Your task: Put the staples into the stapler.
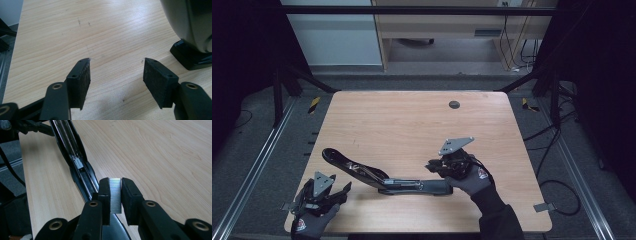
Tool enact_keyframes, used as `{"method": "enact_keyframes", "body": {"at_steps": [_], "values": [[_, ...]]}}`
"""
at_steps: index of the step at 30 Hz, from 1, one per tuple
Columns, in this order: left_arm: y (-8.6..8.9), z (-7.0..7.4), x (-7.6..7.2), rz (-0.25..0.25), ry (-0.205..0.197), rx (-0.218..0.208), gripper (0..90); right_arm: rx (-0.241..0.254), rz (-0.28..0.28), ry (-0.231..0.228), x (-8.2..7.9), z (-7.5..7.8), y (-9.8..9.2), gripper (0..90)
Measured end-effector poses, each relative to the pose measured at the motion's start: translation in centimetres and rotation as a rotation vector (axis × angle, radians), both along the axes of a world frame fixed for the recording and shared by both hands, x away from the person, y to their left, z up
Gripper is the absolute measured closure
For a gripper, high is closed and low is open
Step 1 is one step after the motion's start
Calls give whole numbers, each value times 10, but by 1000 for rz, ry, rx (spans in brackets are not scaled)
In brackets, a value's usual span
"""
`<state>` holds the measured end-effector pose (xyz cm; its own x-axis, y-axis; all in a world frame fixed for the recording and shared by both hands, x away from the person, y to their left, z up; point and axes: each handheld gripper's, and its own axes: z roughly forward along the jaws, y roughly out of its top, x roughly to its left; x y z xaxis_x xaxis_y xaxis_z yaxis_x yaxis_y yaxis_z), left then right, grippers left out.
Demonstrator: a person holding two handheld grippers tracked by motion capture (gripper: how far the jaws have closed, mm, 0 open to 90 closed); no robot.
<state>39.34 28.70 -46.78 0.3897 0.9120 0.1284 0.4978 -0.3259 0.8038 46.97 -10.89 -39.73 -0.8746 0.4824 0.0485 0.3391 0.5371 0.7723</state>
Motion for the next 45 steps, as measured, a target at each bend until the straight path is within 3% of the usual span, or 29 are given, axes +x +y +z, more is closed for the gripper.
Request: {"method": "enact_keyframes", "body": {"at_steps": [11, 30, 45], "values": [[0, 0, 0, 0, -1, 2, 385, 3, 15, 5, 6, -1, 6, 786], [1, 0, 0, 3, -2, 6, 385, -10, 124, 26, 18, -7, 31, 786], [0, 0, 0, -1, -1, 11, 385, -2, 152, 24, 22, -11, 36, 786]]}}
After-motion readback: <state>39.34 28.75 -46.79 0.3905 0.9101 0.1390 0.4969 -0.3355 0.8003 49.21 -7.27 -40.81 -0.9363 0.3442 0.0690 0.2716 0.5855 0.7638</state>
